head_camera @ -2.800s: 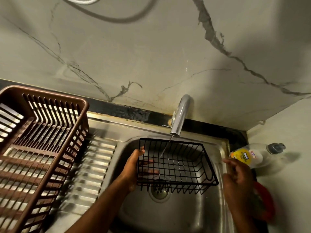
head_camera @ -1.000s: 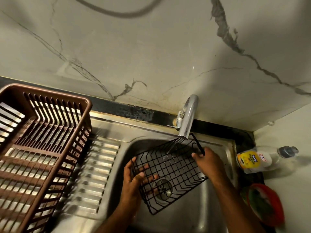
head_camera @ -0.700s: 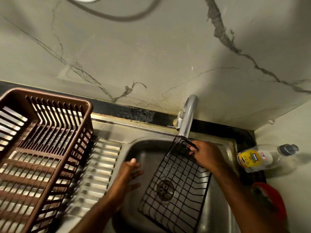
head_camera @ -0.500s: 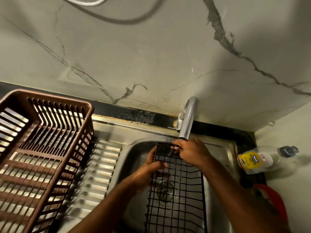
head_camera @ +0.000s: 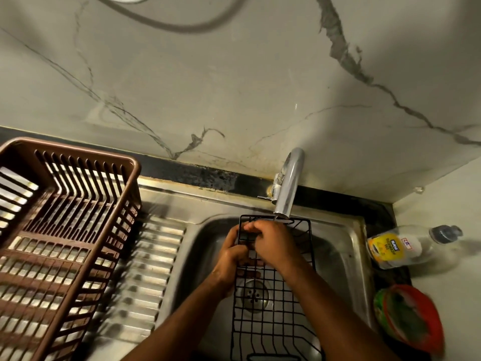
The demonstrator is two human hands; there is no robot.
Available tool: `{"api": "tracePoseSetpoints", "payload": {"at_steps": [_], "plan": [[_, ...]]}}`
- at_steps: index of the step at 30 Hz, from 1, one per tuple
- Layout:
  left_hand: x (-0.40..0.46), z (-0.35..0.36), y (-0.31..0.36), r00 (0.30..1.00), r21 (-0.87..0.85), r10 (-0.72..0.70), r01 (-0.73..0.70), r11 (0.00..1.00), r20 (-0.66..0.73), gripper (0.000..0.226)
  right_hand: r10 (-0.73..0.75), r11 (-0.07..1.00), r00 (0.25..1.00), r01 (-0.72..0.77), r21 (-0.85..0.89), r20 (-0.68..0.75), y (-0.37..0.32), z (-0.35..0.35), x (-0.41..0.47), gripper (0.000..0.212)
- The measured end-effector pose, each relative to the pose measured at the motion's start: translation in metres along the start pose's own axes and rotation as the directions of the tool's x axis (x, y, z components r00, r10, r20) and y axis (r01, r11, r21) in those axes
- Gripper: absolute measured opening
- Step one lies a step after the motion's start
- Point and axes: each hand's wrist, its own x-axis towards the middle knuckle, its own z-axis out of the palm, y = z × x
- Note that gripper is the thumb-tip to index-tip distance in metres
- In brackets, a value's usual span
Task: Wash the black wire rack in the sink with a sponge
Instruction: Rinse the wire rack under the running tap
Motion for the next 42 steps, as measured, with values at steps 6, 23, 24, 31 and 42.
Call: {"api": "tracePoseSetpoints", "payload": {"at_steps": [6,23,24,31,42], "plan": [[-0.006,0.0,0.002,0.999,-0.002,-0.037,0.037,0.999,0.001,0.073,0.216,0.976,0.97,-0.217,-0.001,-0.114,0.012,-0.015,-0.003,0.023],[-0.012,0.016,0.007,0.995,-0.027,0.044,-0.046,0.999,-0.085,0.074,-0.307,0.868,0.947,0.239,-0.434,-0.092,0.002,-0.03,-0.017,0.036],[-0.011,0.019,0.007,0.996,-0.029,0.039,-0.042,0.999,-0.079,0.073,-0.333,0.884,0.94,0.283,-0.373,-0.078,0.001,-0.027,-0.016,0.035],[-0.007,0.02,0.002,0.997,-0.032,0.043,-0.046,0.998,-0.062,0.073,0.165,0.961,0.982,-0.138,0.24,-0.096,0.021,-0.023,0.002,0.008],[-0.021,0.01,-0.006,0.966,0.049,0.137,-0.129,0.99,-0.221,0.074,0.375,0.925,0.913,-0.357,0.128,-0.162,0.008,0.001,-0.032,0.055]]}}
